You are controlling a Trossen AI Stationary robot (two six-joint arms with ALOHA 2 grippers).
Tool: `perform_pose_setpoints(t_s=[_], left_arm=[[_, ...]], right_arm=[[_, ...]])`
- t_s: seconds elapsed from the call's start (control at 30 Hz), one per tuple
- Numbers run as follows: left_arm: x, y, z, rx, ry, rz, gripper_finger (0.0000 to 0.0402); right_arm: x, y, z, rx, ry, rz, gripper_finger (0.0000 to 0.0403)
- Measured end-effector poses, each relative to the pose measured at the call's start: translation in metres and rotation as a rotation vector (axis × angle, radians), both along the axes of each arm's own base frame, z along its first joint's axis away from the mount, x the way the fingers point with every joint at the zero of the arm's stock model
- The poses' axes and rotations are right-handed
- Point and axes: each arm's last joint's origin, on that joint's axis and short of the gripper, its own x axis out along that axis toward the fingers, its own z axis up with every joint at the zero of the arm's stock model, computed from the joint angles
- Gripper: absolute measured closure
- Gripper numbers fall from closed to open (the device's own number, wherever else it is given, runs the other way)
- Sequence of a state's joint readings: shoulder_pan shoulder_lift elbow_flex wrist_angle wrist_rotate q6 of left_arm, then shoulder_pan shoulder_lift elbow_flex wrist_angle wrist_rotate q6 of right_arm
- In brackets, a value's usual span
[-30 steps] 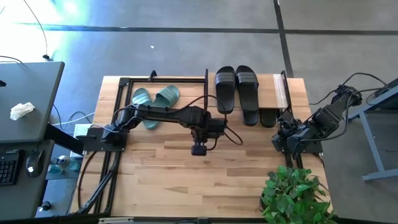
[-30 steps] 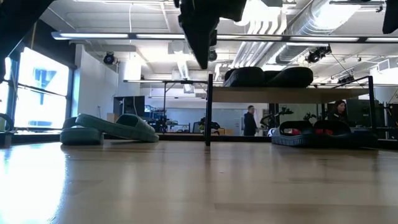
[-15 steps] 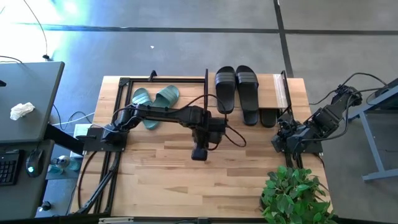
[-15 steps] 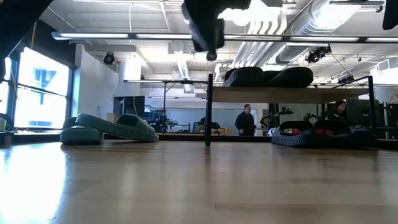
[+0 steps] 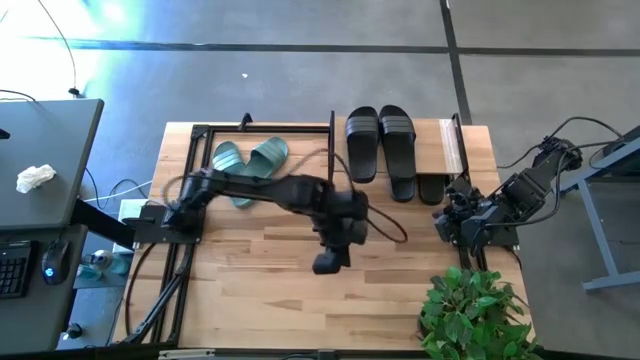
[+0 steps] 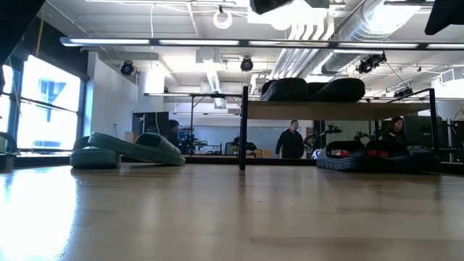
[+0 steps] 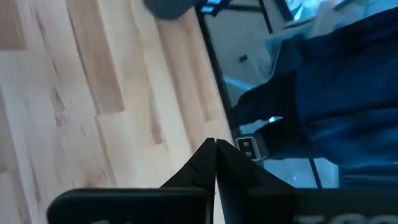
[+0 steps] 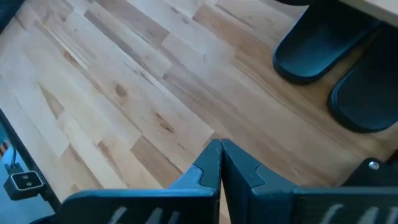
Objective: Pick and place slides into the shelf
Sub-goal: Put the green slipper under the shelf
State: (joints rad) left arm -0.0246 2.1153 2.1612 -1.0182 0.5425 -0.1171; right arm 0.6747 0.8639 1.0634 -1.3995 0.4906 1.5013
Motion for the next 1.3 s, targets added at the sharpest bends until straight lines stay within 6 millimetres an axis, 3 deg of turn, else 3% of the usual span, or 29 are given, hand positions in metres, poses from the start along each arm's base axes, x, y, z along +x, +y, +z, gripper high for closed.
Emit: perform_pose_setpoints(t_s=[0.13, 0.37, 0.5, 0.6, 0.73, 0.87, 1.0, 1.1, 1.2, 1.3], left_arm=[[-0.032, 0.021, 0.056, 0.025, -0.147, 0.047, 0.0401], [-0.121, 0.07, 0.151, 0.285, -0.429, 0.324, 0.0401], [-0.17, 0.091, 0.184, 0.434, -0.515, 0.501, 0.0402], [-0.195, 0.111, 0.191, 0.49, -0.494, 0.629, 0.0401], [-0.205, 0.139, 0.174, 0.434, -0.362, 0.688, 0.0401], [-0.193, 0.161, 0.125, 0.245, -0.247, 0.624, 0.0401], [-0.198, 0.16, 0.074, 0.221, -0.154, 0.635, 0.0401], [-0.215, 0.161, 0.035, 0.361, -0.006, 0.712, 0.0401], [-0.237, 0.162, 0.01, 0.635, 0.13, 0.808, 0.0401], [-0.252, 0.168, -0.021, 0.812, 0.293, 0.762, 0.0401]], right_arm=[[0.001, 0.0, 0.001, -0.029, -0.016, 0.014, 0.0402], [0.002, 0.0, 0.001, -0.049, -0.043, 0.002, 0.0402], [0.002, 0.0, 0.001, -0.048, -0.044, 0.001, 0.0402], [0.002, 0.0, 0.002, -0.047, -0.048, 0.0, 0.0402], [0.003, 0.0, 0.002, -0.046, -0.056, -0.002, 0.0402], [0.003, 0.0, 0.002, -0.044, -0.067, -0.005, 0.0402], [0.005, 0.001, 0.003, -0.056, -0.098, -0.02, 0.0402], [0.006, 0.001, 0.004, -0.067, -0.111, -0.015, 0.0402], [0.006, 0.0, 0.004, -0.081, -0.121, -0.02, 0.0402], [0.007, 0.001, 0.005, -0.078, -0.13, -0.022, 0.0402]])
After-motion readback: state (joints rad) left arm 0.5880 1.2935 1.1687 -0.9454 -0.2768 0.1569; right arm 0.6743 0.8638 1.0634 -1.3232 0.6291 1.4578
